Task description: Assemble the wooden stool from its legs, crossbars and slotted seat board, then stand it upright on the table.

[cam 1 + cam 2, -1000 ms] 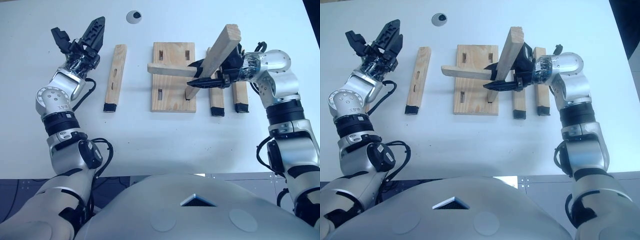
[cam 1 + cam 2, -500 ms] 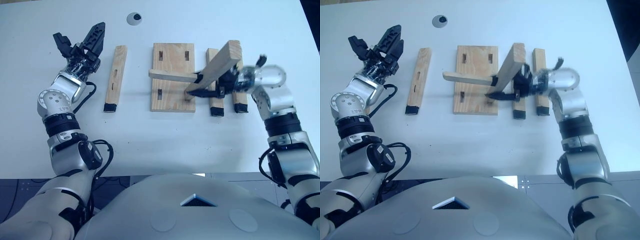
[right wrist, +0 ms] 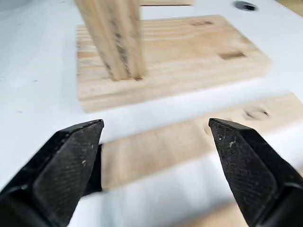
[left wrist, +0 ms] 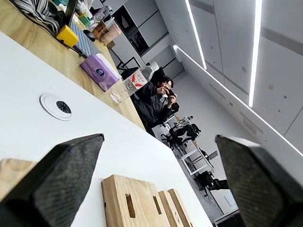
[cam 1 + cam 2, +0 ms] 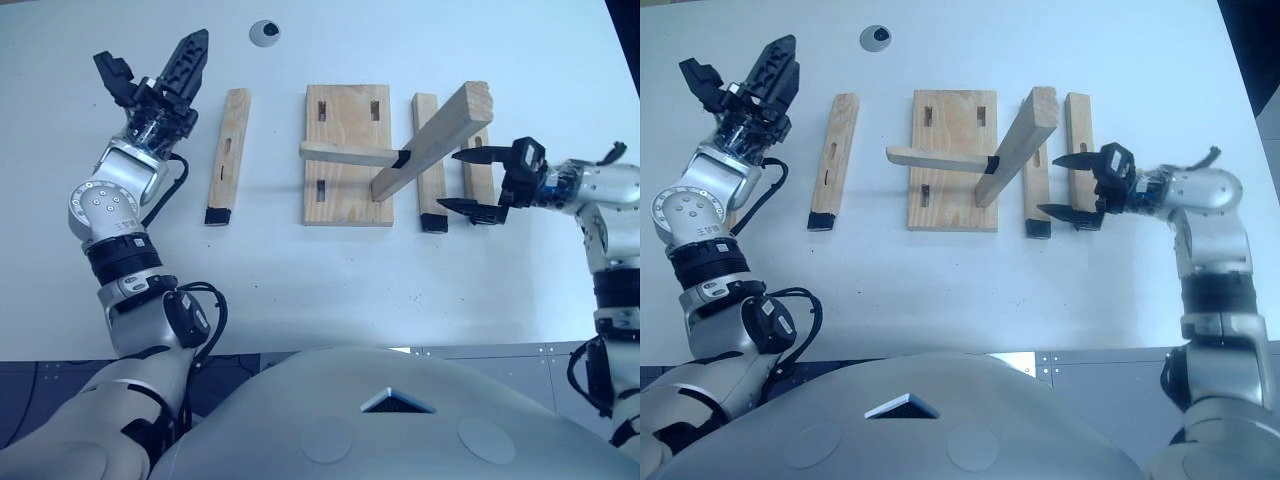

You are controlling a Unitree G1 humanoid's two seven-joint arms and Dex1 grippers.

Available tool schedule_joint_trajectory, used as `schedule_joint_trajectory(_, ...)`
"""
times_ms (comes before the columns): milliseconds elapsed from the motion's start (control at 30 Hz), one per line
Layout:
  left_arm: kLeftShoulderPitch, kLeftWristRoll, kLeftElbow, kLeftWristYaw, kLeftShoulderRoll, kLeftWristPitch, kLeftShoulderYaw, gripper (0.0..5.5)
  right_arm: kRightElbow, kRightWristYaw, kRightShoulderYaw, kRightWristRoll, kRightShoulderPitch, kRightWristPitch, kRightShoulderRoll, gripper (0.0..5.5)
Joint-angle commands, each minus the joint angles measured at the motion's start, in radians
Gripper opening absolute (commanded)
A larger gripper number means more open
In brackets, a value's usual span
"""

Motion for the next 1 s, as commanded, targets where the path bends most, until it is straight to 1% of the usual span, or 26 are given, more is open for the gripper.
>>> schedule_joint_trajectory(33, 0.030, 0.005, -0.018, 0.037, 0.002, -0.005, 0.005, 4.33, -0.267, -0.381, -0.122, 0.096, 0.108, 0.232, 0.183, 4.11)
schedule_joint_trajectory(100, 0.044, -0.001, -0.030, 0.047, 0.004, 0.000, 0.009, 4.33, -0.411, -0.567, -0.114, 0.034, 0.157, 0.347, 0.228, 4.11)
schedule_joint_trajectory(200, 0.046, 0.007, -0.023, 0.054, 0.004, 0.006, -0.006, 4.33, -0.599, -0.752, -0.068, 0.033, 0.185, 0.607, 0.281, 4.11)
schedule_joint_trajectory(267, 0.047, 0.021, -0.020, 0.044, 0.008, 0.001, -0.027, 4.33, -0.666, -0.820, -0.033, 0.011, 0.191, 0.692, 0.297, 4.11)
schedule_joint_trajectory(367, 0.042, 0.030, 0.004, 0.036, 0.013, -0.008, -0.034, 4.33, -0.700, -0.869, 0.008, -0.016, 0.207, 0.765, 0.303, 4.11)
schedule_joint_trajectory(567, 0.049, 0.036, 0.014, 0.032, 0.003, -0.020, -0.037, 4.33, -0.677, -0.949, 0.042, -0.043, 0.231, 0.842, 0.342, 4.11)
schedule_joint_trajectory(700, 0.056, 0.037, 0.012, 0.039, -0.010, -0.022, -0.048, 4.33, -0.563, -0.961, 0.028, -0.036, 0.229, 0.854, 0.378, 4.11)
schedule_joint_trajectory(800, 0.052, 0.041, 0.024, 0.037, -0.008, -0.027, -0.049, 4.33, -0.539, -0.962, 0.037, -0.044, 0.228, 0.851, 0.385, 4.11)
schedule_joint_trajectory(867, 0.050, 0.036, 0.030, 0.039, -0.009, -0.028, -0.041, 4.33, -0.538, -0.967, 0.055, -0.060, 0.230, 0.841, 0.380, 3.75)
schedule_joint_trajectory(900, 0.050, 0.034, 0.030, 0.040, -0.009, -0.027, -0.039, 4.33, -0.543, -0.975, 0.069, -0.077, 0.230, 0.836, 0.374, 3.67)
schedule_joint_trajectory(1000, 0.048, 0.036, 0.032, 0.039, -0.007, -0.029, -0.040, 4.33, -0.549, -1.004, 0.150, -0.194, 0.225, 0.806, 0.309, 3.07)
